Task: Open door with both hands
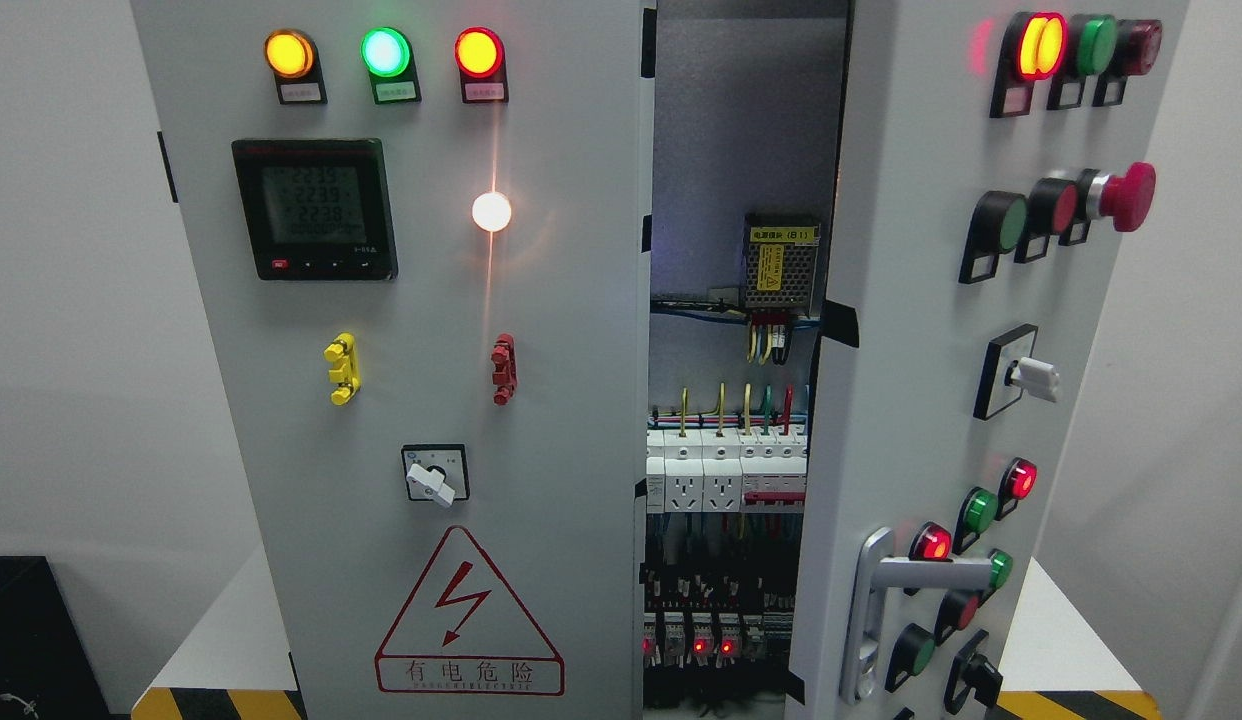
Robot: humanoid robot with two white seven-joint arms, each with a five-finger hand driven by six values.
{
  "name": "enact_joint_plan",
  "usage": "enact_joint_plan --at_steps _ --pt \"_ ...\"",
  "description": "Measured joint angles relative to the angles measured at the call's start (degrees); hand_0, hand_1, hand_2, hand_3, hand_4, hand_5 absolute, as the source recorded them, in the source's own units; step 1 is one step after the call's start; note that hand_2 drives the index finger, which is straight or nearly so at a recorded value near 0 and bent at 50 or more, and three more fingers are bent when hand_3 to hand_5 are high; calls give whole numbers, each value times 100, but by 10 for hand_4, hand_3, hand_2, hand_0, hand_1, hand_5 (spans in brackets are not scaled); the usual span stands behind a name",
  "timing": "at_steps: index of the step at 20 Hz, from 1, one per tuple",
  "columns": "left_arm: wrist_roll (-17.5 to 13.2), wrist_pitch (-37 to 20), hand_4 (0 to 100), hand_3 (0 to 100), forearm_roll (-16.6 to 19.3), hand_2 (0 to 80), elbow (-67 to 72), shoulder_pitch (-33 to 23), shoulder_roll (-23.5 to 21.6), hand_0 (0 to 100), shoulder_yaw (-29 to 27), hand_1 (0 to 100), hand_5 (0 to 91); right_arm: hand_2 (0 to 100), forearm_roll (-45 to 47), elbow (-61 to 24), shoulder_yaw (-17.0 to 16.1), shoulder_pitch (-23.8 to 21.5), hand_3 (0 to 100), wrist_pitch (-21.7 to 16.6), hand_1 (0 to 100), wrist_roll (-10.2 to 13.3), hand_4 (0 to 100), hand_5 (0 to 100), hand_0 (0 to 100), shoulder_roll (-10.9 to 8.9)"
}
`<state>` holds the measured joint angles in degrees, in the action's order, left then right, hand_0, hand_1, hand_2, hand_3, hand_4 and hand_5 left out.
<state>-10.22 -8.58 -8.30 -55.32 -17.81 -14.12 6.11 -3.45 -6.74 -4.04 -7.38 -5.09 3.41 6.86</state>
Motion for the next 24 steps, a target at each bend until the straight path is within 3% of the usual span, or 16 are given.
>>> enact_joint_plan --at_steps 6,11,17,24 --pt "35 4 0 0 -606 0 -1870 252 -864 0 586 0 0 0 1 -1 0 0 0 0 0 -9 0 0 0 0" --pt "48 35 0 0 -1361 0 -3146 783 -1631 0 1053 0 0 0 0 -1 0 0 0 0 0 -15 0 0 0 0" --pt "48 -104 0 0 -2600 0 -4294 1749 -2415 0 1531 0 0 0 0 1 0 0 0 0 0 -17 0 0 0 -2" --pt "29 -235 0 0 -3431 0 -5182 3058 -3048 0 2244 0 0 0 -1 0 0 0 0 0 0 -20 0 0 0 -1"
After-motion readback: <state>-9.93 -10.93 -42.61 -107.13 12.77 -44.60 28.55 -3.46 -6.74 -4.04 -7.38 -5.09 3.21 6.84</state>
